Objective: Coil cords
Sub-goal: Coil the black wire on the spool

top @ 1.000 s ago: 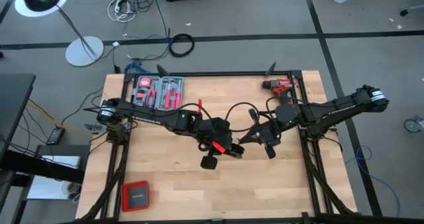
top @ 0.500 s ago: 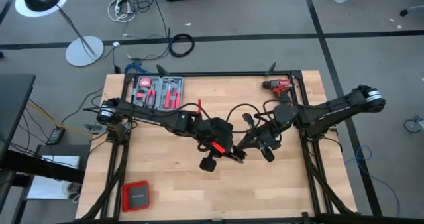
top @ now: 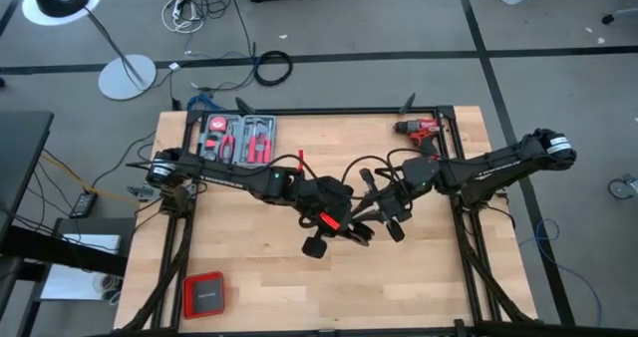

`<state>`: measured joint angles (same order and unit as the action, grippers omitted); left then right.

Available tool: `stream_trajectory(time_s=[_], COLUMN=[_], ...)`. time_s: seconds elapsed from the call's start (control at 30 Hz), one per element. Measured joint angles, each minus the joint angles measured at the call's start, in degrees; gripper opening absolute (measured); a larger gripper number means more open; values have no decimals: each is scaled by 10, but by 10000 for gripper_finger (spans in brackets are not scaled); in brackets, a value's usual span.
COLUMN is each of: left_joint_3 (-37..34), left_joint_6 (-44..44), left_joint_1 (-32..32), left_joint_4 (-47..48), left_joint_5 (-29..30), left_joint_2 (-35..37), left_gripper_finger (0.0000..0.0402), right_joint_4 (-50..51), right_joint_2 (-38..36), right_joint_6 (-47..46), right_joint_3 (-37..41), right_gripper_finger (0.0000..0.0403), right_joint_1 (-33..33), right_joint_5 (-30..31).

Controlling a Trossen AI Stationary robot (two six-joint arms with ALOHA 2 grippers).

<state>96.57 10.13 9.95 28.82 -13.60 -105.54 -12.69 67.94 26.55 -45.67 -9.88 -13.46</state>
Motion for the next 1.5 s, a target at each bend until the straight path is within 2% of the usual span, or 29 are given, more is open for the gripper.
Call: stream_trajectory(time_s=[0.23, 0.33, 0.5, 0.6, 0.67, 0.77, 0.9, 1.0, 1.13, 1.23, 1.37, 1.5], left_joint_3=[0, 0, 0, 0, 0, 0, 0, 0, 0, 0, 1, 1], left_joint_6=[3, 8, 15, 16, 16, 16, 18, 30, 46, 61, 77, 95], left_joint_1=[2, 3, 3, 3, 3, 3, 5, 6, 7, 7, 6, 6], left_joint_4=[-5, -4, -8, -8, -7, -8, -8, -12, -32, -54, -88, -127], left_joint_5=[0, 0, 0, 0, 0, 0, 11, 25, 46, 64, 83, 127], left_joint_2=[0, 0, 0, 0, 0, 0, 0, 0, 1, 1, 1, 1], left_gripper_finger=[8, 8, 8, 8, 8, 8, 8, 8, 8, 8, 8, 8], right_joint_4=[11, 17, 33, 43, 70, 144, 224, 235, 156, 0, -199, -328], right_joint_2=[0, 0, 0, 0, -5, -22, -42, -60, -85, -92, -90, -90], right_joint_6=[-12, -32, -58, -62, -61, -66, -116, -145, -177, -217, -249, -249], right_joint_3=[0, 0, 0, 0, 0, 0, 1, 29, 98, 170, 268, 324], right_gripper_finger=[71, 71, 64, 56, 51, 48, 47, 47, 47, 47, 47, 47], right_joint_1=[10, 18, 30, 30, 31, 40, 56, 62, 63, 60, 59, 59], right_joint_5=[6, 5, -39, -45, -36, 18, 50, 62, 54, 15, 14, 17])
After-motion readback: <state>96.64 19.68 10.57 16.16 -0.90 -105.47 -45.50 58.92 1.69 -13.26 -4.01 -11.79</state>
